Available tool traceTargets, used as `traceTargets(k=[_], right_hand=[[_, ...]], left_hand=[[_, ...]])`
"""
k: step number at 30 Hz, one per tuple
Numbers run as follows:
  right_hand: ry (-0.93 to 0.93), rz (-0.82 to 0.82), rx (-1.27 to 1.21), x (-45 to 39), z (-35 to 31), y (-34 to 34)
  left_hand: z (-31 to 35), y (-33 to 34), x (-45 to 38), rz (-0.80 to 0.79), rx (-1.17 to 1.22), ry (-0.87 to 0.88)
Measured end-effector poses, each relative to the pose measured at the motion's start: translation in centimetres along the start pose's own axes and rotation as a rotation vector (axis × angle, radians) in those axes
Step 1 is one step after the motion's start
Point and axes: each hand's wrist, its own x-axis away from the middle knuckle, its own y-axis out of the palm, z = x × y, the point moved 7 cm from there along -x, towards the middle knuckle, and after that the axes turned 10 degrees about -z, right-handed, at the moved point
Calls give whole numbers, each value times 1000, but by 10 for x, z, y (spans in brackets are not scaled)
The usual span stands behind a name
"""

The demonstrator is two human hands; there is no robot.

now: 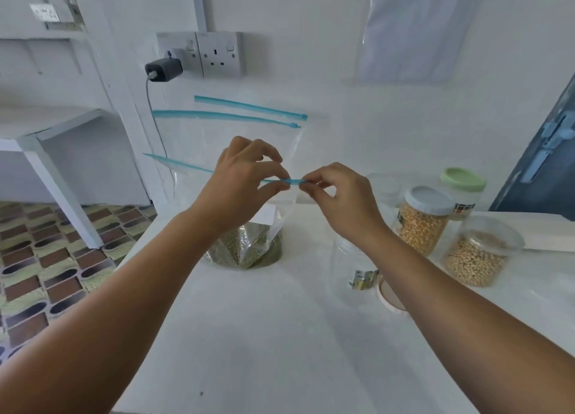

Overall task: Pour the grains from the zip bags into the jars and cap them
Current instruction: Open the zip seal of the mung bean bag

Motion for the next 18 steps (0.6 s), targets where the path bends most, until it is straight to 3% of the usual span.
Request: traceTargets(k=[3, 11, 18], right_hand=[[49, 29, -40, -2, 8, -6], [-101, -46, 130, -23, -28, 14], [-124, -45, 248, -31, -26, 12]], left_hand=[[-23, -14, 8, 44, -28, -55], [-33, -16, 7, 28, -23, -56], [-62, -30, 21, 44, -60, -136]])
